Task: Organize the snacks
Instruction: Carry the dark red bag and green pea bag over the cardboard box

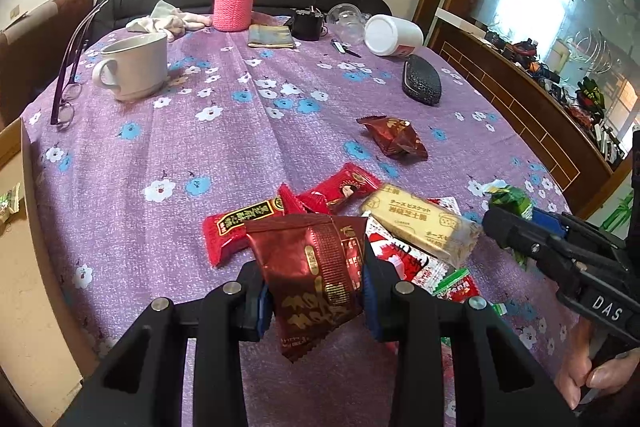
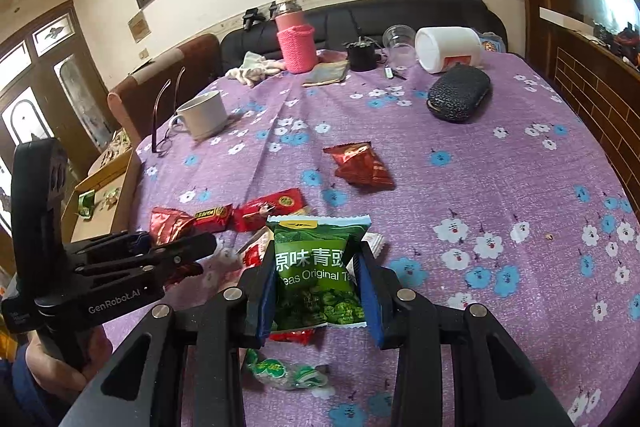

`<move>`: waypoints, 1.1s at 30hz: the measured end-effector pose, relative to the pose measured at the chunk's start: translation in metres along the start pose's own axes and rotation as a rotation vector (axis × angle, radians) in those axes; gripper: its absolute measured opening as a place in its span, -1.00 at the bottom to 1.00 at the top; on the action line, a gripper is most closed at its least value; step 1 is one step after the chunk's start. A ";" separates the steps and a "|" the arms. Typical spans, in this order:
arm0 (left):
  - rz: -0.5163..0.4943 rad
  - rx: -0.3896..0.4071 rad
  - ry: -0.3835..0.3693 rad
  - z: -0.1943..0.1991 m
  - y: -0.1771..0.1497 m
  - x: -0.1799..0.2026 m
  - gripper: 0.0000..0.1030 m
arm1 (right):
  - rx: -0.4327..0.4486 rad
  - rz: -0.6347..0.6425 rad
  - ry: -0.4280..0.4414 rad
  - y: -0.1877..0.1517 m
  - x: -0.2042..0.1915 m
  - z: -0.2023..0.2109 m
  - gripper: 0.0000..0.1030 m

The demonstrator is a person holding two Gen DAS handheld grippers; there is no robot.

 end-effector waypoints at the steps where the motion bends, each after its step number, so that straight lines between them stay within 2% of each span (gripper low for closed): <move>1: -0.001 0.002 -0.001 0.000 0.000 0.000 -0.33 | 0.001 0.005 0.000 0.000 -0.001 0.000 -0.25; 12: -0.004 0.018 0.002 0.006 -0.002 0.004 -0.33 | -0.004 -0.018 -0.033 -0.001 0.004 -0.003 -0.25; 16: -0.014 0.035 0.011 0.008 -0.002 0.005 -0.33 | 0.002 -0.048 0.005 -0.001 0.006 0.001 -0.25; 20: -0.016 0.044 0.047 0.006 0.000 0.005 -0.33 | -0.001 -0.031 -0.013 -0.002 0.002 0.000 -0.25; 22: -0.013 0.055 0.059 0.007 0.000 0.003 -0.33 | -0.003 -0.029 0.005 -0.002 0.000 0.000 -0.25; 27: 0.009 0.087 0.092 0.028 -0.004 0.001 -0.33 | 0.040 0.002 0.005 -0.002 -0.008 0.007 -0.25; 33: 0.013 0.106 0.083 0.060 -0.019 0.006 -0.33 | 0.047 0.009 0.029 -0.003 -0.012 0.009 -0.25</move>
Point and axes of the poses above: each gripper's, at about its wrist camera, not at the fingertips, and z roughly against the way its jaws point, x to its right, y to its top, the point moved 3 cm from there along -z, roughly the way its jaws point, and after that the axes turned 6 degrees about -x, right-handed, at the moved point
